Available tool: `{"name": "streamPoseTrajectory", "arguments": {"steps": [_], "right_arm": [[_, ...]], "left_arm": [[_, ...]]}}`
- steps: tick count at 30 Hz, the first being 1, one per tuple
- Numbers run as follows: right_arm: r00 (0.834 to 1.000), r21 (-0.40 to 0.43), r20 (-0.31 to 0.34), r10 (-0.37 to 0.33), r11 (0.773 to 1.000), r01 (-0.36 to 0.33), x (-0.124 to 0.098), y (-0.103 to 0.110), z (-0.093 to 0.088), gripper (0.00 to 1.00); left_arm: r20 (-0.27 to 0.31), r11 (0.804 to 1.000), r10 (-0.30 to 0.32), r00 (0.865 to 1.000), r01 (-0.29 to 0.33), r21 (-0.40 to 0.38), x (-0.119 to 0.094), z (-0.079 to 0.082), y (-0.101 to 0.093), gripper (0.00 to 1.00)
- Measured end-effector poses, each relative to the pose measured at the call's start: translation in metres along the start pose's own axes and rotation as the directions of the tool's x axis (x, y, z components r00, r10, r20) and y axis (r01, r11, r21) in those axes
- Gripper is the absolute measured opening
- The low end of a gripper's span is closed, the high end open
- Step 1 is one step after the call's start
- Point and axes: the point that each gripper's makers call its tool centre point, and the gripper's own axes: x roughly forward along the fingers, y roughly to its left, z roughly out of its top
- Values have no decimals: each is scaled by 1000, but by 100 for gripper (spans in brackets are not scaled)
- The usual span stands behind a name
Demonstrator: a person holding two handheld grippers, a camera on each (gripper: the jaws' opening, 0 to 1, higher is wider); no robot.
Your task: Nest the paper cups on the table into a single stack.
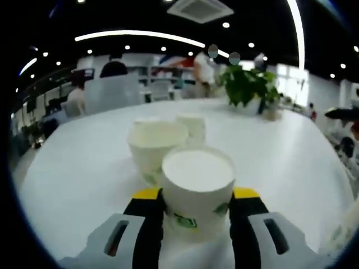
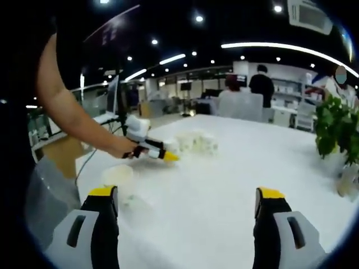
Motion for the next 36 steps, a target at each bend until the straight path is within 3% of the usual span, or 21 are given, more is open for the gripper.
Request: {"name": "streamPoseTrajectory", "arguments": {"steps": [10, 20, 29, 36], "right_arm": [[1000, 9, -20, -14, 1000, 14, -4, -2, -4, 100], [1000, 9, -11, -14, 1000, 14, -5, -4, 0, 100], [1000, 7, -7, -5, 1000, 5, -3, -2, 4, 100], [1000, 7, -3, 5, 1000, -5, 1, 1, 4, 100]], "left_arm": [[-18, 1000, -7, 1000, 7, 9, 0, 0, -2, 44], [-31, 998, -54, 998, 55, 15, -5, 3, -14, 43], [-42, 995, -90, 995, 91, 38, -12, 19, -22, 43], [-16, 990, -132, 991, 133, 54, -21, 42, -30, 42]]}}
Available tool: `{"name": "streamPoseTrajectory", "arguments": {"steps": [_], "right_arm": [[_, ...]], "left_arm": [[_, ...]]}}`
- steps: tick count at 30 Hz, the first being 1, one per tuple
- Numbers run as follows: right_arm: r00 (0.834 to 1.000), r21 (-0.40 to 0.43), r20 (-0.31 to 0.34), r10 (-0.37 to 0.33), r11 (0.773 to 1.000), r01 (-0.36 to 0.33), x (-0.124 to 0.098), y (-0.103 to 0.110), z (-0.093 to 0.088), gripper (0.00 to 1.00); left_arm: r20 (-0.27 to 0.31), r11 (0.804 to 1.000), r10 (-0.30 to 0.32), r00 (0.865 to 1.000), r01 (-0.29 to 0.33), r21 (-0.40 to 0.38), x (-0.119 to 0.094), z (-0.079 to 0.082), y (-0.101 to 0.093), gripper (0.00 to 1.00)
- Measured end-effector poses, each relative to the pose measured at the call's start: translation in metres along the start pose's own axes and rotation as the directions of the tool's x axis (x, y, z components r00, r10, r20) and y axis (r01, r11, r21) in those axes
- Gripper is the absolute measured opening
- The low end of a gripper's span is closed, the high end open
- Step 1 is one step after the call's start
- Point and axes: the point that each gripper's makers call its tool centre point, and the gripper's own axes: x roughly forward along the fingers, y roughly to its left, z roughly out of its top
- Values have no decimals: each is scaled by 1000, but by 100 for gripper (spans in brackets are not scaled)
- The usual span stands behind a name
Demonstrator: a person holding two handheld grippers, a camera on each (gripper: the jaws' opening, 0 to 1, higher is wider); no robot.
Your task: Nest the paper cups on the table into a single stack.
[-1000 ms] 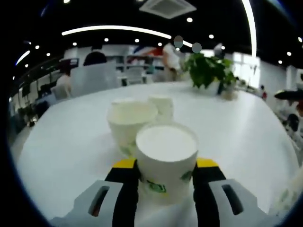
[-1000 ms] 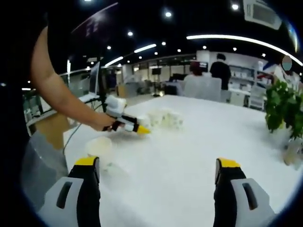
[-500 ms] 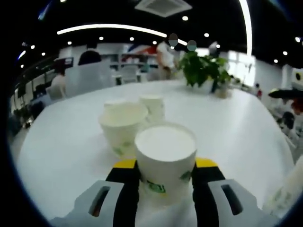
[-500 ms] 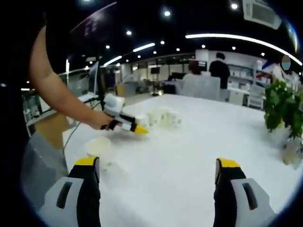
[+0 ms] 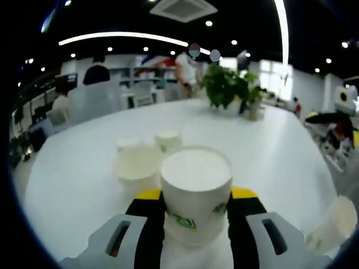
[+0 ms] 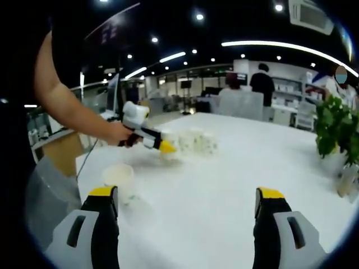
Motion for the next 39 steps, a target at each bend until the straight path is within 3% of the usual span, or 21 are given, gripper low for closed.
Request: {"name": "streamPoseTrajectory", "arguments": {"steps": [8, 15, 23, 33, 39], "right_arm": [[1000, -11, 8, 11, 1000, -11, 4, 1, 7, 100], [1000, -20, 12, 26, 999, -26, 8, 4, 12, 100], [999, -31, 20, 40, 999, -39, 13, 5, 20, 100], [999, -46, 25, 47, 998, -46, 13, 4, 29, 100], [998, -57, 36, 52, 997, -50, 16, 4, 37, 100]], "left_arm": [[10, 1000, -23, 1000, 23, -2, -10, 17, -2, 42], [11, 997, -78, 997, 78, 17, -14, 37, -13, 42], [23, 992, -119, 993, 118, 41, -21, 67, -13, 42], [51, 987, -155, 987, 152, 50, -37, 117, -12, 42], [53, 985, -166, 985, 162, 61, -44, 127, -16, 42]]}}
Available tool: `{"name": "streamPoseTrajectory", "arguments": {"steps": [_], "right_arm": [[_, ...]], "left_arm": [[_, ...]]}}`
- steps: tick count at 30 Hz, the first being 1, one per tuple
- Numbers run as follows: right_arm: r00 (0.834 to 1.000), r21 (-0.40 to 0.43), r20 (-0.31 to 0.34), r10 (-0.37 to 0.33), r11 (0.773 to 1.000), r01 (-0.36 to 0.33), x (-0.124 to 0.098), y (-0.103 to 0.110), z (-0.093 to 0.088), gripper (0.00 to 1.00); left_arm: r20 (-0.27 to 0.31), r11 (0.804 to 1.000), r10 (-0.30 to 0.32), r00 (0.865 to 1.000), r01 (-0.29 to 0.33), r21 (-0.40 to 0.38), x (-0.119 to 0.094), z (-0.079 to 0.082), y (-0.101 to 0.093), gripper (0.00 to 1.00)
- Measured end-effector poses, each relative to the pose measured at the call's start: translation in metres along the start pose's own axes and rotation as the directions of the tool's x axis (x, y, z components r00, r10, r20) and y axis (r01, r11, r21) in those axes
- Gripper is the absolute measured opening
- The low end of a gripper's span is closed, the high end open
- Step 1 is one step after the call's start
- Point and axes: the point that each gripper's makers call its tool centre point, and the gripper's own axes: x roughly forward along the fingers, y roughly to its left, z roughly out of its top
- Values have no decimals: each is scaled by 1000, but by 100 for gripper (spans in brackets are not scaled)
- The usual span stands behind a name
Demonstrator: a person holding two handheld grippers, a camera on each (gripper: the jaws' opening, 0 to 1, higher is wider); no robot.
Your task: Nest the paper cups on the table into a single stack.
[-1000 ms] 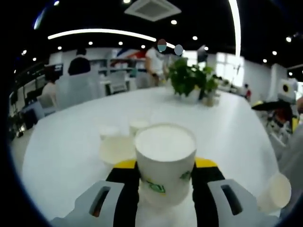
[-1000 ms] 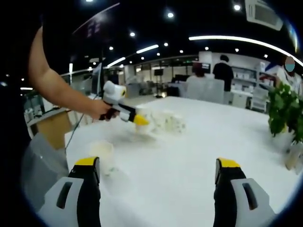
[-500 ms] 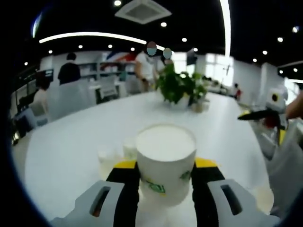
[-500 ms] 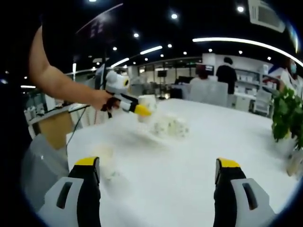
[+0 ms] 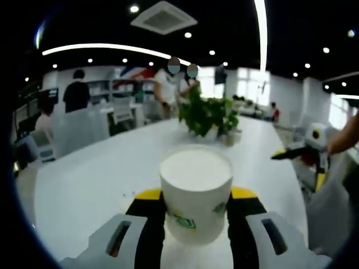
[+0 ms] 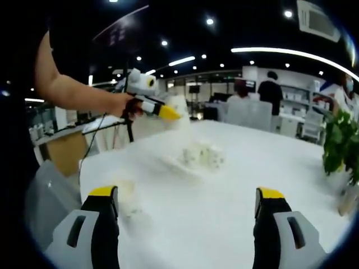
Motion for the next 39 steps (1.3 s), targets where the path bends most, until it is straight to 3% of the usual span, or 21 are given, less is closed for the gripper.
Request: {"name": "streamPoseTrajectory", "arguments": {"steps": [8, 21, 34, 39], "right_arm": [[1000, -15, 11, 23, 1000, -23, 5, 6, 10, 100], [996, -52, 71, 52, 997, -49, 5, 12, 46, 95], [988, -94, 114, 104, 991, -94, 7, 29, 83, 92], [985, -109, 112, 129, 987, -117, 11, 37, 88, 90]], "left_arm": [[-25, 999, -27, 999, 28, 35, -8, 2, -15, 42], [6, 991, -109, 994, 108, 84, -25, 25, -54, 42], [38, 984, -144, 989, 139, 109, -50, 33, -88, 42], [48, 983, -146, 988, 140, 120, -60, 34, -98, 42]]}}
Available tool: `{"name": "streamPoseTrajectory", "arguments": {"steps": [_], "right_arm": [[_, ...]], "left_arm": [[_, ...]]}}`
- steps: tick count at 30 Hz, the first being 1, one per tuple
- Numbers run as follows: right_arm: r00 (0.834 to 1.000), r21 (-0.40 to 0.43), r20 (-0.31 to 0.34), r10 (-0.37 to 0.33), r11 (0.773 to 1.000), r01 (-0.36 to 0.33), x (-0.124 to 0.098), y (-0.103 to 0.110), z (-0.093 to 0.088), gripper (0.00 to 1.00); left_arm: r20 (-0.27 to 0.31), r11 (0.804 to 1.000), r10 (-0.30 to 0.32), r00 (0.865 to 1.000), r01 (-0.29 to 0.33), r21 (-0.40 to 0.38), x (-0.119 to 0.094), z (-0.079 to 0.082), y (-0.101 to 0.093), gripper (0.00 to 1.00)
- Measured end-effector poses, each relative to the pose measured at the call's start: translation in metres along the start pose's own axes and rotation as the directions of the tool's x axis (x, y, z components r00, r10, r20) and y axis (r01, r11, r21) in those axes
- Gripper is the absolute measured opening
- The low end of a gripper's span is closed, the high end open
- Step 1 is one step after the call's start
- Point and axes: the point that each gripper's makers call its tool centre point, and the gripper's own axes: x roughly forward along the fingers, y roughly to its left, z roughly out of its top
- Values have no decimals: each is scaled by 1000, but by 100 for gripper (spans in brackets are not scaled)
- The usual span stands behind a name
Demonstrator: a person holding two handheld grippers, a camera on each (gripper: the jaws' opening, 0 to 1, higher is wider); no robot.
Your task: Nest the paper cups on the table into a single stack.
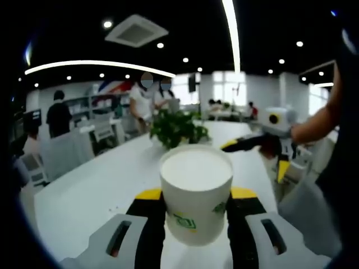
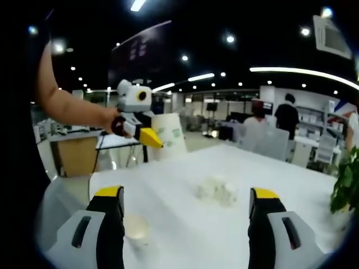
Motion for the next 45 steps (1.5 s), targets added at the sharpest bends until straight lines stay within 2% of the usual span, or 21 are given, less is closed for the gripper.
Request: {"name": "streamPoseTrajectory", "arguments": {"steps": [8, 12, 17, 20, 23, 24, 26, 31, 34, 35, 37, 40, 42, 45], "right_arm": [[998, -8, 12, 64, 998, -64, 8, 18, 18, 85], [996, 0, 27, 88, 996, -88, 11, 23, 29, 76], [991, 37, 48, 128, 991, -130, 15, 30, 42, 70], [987, 59, 59, 147, 987, -150, 16, 34, 47, 65], [978, 93, 43, 202, 974, -205, 16, 46, 48, 53], [979, 89, 45, 200, 975, -204, 17, 46, 49, 48], [973, 100, 48, 227, 968, -231, 19, 53, 51, 46], [948, 210, 76, 310, 924, -319, 20, 72, 54, 34], [929, 305, 114, 353, 877, -371, 18, 80, 58, 27], [927, 315, 135, 351, 872, -376, 19, 79, 60, 27], [914, 355, 148, 379, 842, -406, 17, 84, 62, 26], [911, 360, 136, 390, 837, -412, 18, 85, 59, 24], [897, 400, 152, 414, 804, -439, 15, 89, 60, 23], [887, 431, 181, 426, 776, -461, 13, 90, 65, 22]], "left_arm": [[23, 1000, -4, 1000, 4, 15, -11, 6, -17, 42], [61, 998, -49, 997, 47, 28, -15, 12, -35, 42], [73, 998, -53, 996, 50, 39, -22, 15, -47, 42], [91, 998, -54, 994, 52, 28, -26, 18, -51, 42], [103, 998, -59, 993, 56, 30, -29, 22, -58, 42], [114, 998, -62, 992, 59, 29, -30, 24, -59, 42], [151, 997, -71, 986, 69, 21, -32, 31, -64, 42], [190, 997, -77, 979, 75, 22, -34, 38, -71, 42], [204, 996, -92, 975, 90, 20, -35, 39, -76, 42], [207, 995, -100, 973, 99, 15, -35, 39, -78, 42], [208, 993, -115, 971, 114, 13, -35, 36, -82, 41], [217, 993, -119, 969, 122, 0, -38, 32, -84, 42], [213, 990, -139, 967, 142, 1, -41, 29, -86, 42], [200, 984, -176, 964, 180, -2, -44, 25, -92, 42]]}}
